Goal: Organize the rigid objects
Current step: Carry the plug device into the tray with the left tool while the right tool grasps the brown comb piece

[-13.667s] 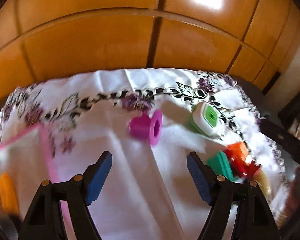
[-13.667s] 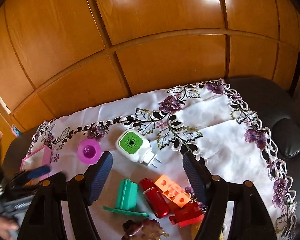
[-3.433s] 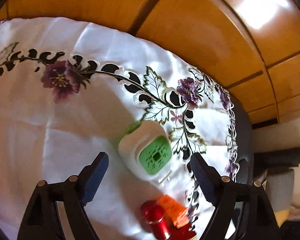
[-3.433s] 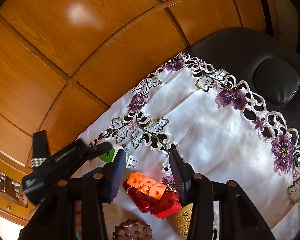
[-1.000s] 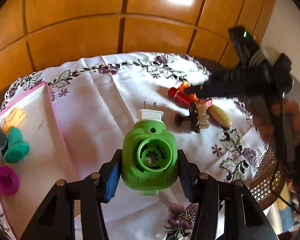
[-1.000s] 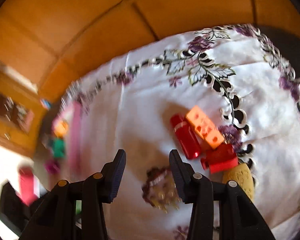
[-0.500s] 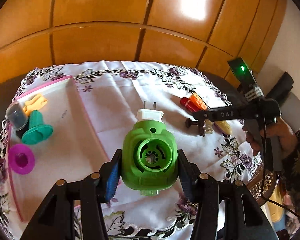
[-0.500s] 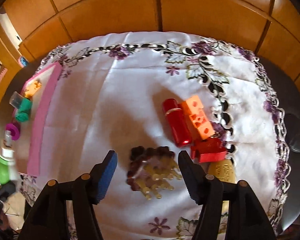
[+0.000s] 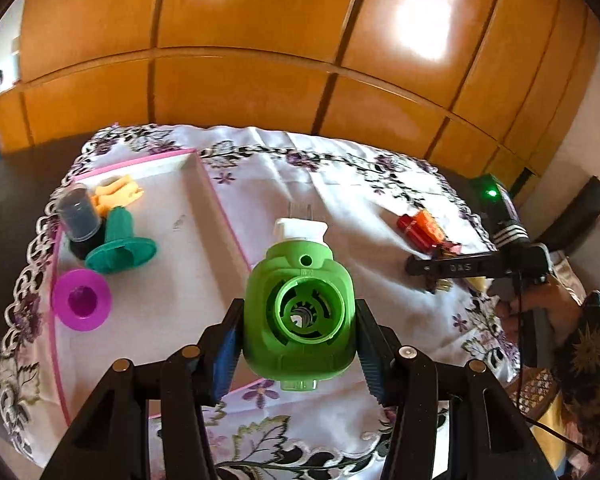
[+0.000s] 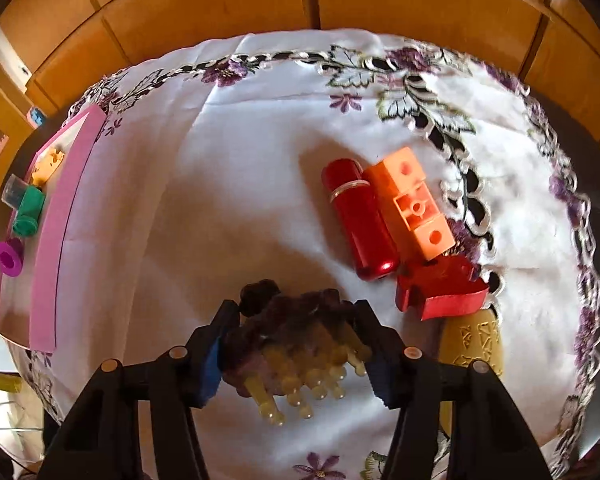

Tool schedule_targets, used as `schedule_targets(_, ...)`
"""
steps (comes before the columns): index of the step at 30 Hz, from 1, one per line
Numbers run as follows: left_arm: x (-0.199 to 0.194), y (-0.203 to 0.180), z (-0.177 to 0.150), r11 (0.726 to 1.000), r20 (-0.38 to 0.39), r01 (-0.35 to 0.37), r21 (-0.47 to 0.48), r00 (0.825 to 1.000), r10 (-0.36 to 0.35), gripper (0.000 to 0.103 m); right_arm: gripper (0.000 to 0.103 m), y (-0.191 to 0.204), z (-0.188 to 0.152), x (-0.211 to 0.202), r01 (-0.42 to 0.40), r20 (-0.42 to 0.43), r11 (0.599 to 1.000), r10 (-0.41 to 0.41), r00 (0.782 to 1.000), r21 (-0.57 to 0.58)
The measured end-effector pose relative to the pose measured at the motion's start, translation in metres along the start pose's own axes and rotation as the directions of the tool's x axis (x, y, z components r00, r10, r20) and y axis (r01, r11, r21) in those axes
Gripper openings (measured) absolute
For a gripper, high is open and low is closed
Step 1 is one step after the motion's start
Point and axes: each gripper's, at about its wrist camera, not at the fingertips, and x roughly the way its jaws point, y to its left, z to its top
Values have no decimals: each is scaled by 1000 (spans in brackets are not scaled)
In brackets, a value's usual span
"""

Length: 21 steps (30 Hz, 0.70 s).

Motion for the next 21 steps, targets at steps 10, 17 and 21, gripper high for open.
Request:
schedule_targets(10,2,19,-2,997,-18,-40,-63,999,39,53,59,5,0,1,20,8,999,-19,1000,-25)
schedule_targets(17,0,24,-2,996,-15,-49,-76,999,48,53,59,5,2,4,8,-7,1000,-8,1000,-10)
schedule_targets(21,-1,33,-2,994,-18,-40,-104,999,38,53,59,2,2,4,-1,-9,1000,1,1000,0)
